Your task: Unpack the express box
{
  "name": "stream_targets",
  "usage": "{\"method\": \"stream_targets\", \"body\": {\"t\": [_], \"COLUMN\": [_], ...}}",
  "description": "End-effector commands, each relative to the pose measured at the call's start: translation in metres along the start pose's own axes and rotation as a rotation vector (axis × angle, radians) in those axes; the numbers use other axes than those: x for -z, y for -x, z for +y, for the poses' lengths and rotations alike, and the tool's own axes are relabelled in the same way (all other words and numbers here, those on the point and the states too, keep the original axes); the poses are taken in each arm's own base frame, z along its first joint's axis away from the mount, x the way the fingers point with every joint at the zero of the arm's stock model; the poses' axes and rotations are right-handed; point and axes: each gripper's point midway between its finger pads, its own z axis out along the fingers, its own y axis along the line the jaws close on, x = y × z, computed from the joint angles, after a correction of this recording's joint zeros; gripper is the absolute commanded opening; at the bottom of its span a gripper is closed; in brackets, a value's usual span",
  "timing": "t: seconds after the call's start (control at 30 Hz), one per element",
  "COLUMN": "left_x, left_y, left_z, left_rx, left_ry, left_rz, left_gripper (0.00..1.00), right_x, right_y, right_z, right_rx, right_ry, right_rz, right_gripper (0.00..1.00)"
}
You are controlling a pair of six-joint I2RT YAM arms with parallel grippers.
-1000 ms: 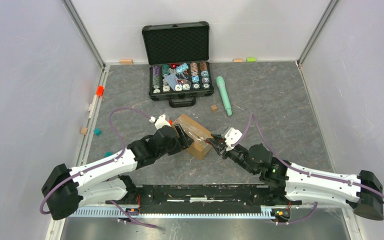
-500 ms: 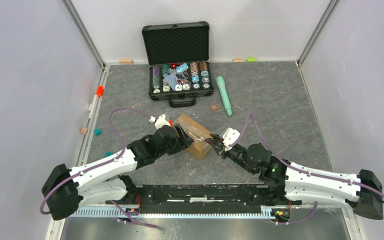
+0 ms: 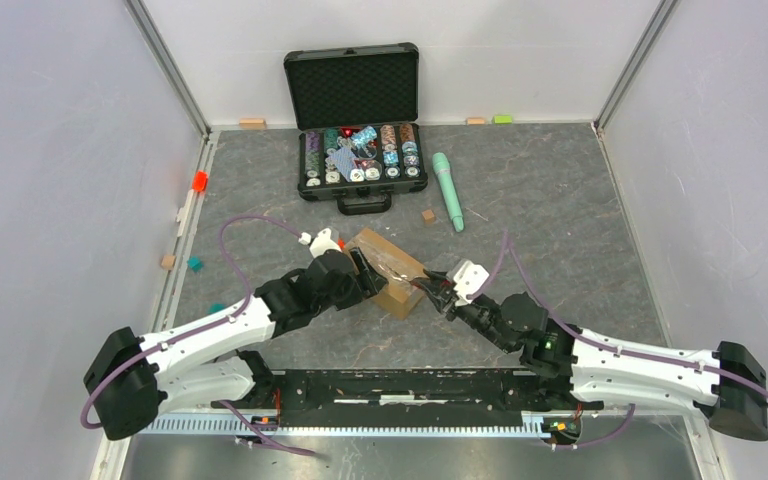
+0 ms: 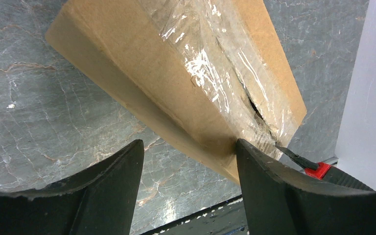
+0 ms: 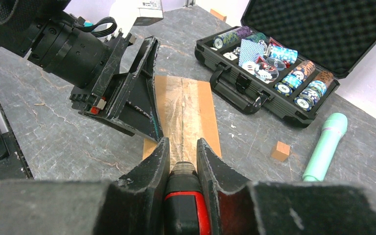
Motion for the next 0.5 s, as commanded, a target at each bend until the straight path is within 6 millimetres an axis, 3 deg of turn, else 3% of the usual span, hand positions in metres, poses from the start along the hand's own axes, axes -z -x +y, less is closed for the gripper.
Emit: {"method": "stream_targets", "body": {"t": [0.0,0.47], "left_x": [-0.002,-0.005], "left_y": [-0.012,-0.012], "left_z": [0.056,0.049], "left_rx": [-0.093,-0.101], "left_ry": [0.211,0.202], "left_rz": [0.048,0.058], "left_gripper": [0.75,0.75], "right_x": [0.014,0.015], "right_y": [-0.056,-0.1], "right_z": [-0.012,0.007], "right_rx": [0.038,0.018], "right_ry": [-0.073,-0.012], "right_rz": [0.121,0.177], "right_gripper": [0.0,0.0]}}
